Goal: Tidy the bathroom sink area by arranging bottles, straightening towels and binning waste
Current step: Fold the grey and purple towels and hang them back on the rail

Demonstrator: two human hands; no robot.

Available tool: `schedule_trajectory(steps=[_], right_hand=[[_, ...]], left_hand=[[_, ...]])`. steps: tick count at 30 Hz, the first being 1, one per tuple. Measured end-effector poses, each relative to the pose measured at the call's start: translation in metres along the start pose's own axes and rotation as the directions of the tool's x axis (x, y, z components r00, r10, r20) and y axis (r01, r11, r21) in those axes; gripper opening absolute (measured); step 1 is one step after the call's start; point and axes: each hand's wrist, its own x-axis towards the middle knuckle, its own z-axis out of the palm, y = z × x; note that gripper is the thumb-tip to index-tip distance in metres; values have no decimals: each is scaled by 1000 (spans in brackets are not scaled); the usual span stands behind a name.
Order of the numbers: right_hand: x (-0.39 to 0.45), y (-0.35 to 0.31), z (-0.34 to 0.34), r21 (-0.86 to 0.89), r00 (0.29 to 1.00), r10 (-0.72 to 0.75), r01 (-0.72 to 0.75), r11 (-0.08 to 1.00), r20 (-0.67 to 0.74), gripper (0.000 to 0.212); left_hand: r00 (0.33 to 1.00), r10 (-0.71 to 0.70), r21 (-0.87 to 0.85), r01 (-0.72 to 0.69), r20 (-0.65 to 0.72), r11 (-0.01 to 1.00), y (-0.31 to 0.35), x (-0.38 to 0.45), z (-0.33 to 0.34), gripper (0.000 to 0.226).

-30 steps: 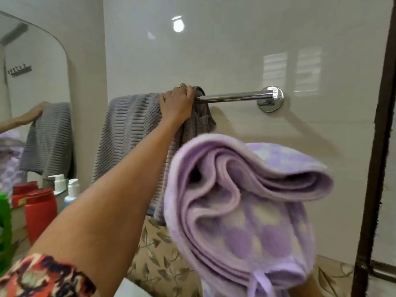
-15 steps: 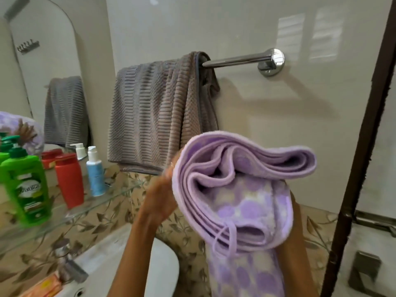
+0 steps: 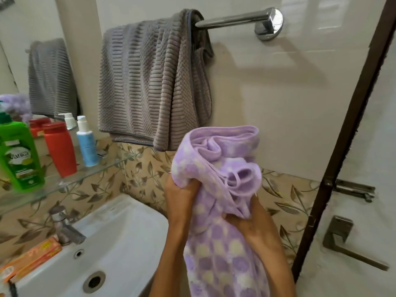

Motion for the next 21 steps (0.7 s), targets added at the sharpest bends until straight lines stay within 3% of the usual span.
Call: schedule_trajectory(steps=[3, 6, 9, 12, 17, 19, 21], right_hand=[[-6, 3, -11, 138, 998, -24, 15, 990, 62, 48], [-8, 1, -27, 210, 989, -149, 150, 966, -23, 37], [-14, -7, -35, 79, 952, -300, 305, 949, -69, 42], [-20, -11, -32, 12, 903, -416, 420, 908, -110, 34], [-25, -15, -18, -183, 757, -533, 503, 845, -379, 22], [-25, -17, -13, -233, 713, -573, 525, 818, -404, 15], [-24, -15, -8, -205, 721, -579, 545, 813, -379, 10]], left_hand=[[990, -135, -211, 126, -28, 969, -1, -8, -1, 40], [962, -269, -231, 271, 43, 934, -7, -13, 2, 51], [941, -323, -238, 337, 98, 911, -11, -22, 5, 47], [938, -320, -272, 345, 133, 899, -10, -26, 8, 35], [939, -340, -338, 335, 46, 880, -13, -28, 7, 16], [931, -363, -341, 351, 31, 872, -13, -31, 5, 16], [924, -381, -338, 364, 17, 868, -14, -32, 2, 15]])
